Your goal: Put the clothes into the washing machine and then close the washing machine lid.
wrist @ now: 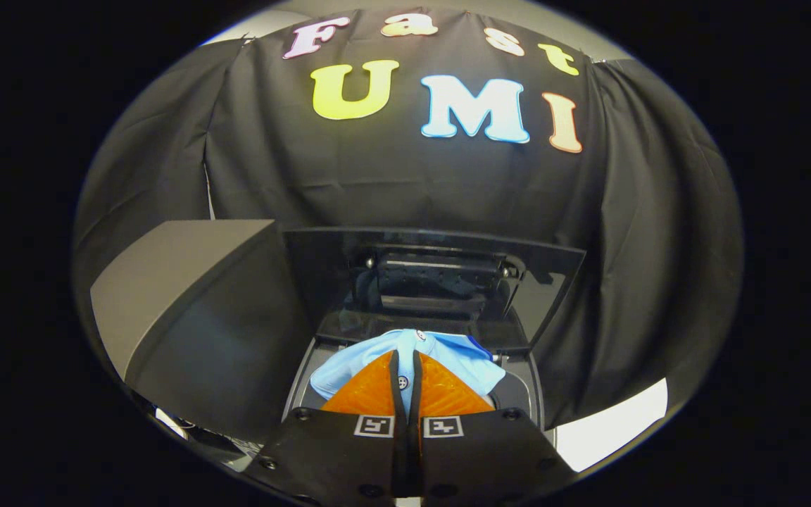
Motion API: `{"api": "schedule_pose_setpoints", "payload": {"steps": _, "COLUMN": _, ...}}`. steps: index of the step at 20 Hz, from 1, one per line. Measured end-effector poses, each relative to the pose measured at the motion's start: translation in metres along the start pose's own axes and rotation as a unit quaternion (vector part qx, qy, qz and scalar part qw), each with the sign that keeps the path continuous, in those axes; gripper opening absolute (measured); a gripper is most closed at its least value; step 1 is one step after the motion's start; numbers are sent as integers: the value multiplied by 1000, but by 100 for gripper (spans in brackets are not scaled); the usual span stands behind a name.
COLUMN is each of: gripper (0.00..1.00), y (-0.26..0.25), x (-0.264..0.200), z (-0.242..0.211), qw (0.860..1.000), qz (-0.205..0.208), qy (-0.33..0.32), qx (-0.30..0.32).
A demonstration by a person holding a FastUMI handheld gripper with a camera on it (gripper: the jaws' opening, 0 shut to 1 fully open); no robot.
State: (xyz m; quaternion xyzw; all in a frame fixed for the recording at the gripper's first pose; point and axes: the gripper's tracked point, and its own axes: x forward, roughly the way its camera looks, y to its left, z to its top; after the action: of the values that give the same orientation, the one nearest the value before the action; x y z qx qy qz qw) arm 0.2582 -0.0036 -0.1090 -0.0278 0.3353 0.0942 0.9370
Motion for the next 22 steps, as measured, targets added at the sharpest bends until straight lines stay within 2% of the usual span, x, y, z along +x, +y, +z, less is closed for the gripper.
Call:
{"api": "schedule_pose_setpoints", "payload": {"steps": 12, "gripper": 2, "y": -9, "x": 34, "z": -53, "qw": 997, "qz": -6, "qy": 75, "qx": 35}}
{"api": "schedule_pose_setpoints", "payload": {"steps": 17, "gripper": 4, "y": -4, "x": 35, "z": -84, "qw": 993, "qz": 7, "qy": 109, "qx": 49}}
{"api": "schedule_pose_setpoints", "payload": {"steps": 19, "gripper": 15, "y": 3, "x": 33, "z": -94, "qw": 991, "qz": 26, "qy": 121, "qx": 51}}
{"api": "schedule_pose_setpoints", "payload": {"steps": 22, "gripper": 65, "y": -1, "x": 28, "z": -98, "qw": 992, "qz": 13, "qy": 122, "qx": 40}}
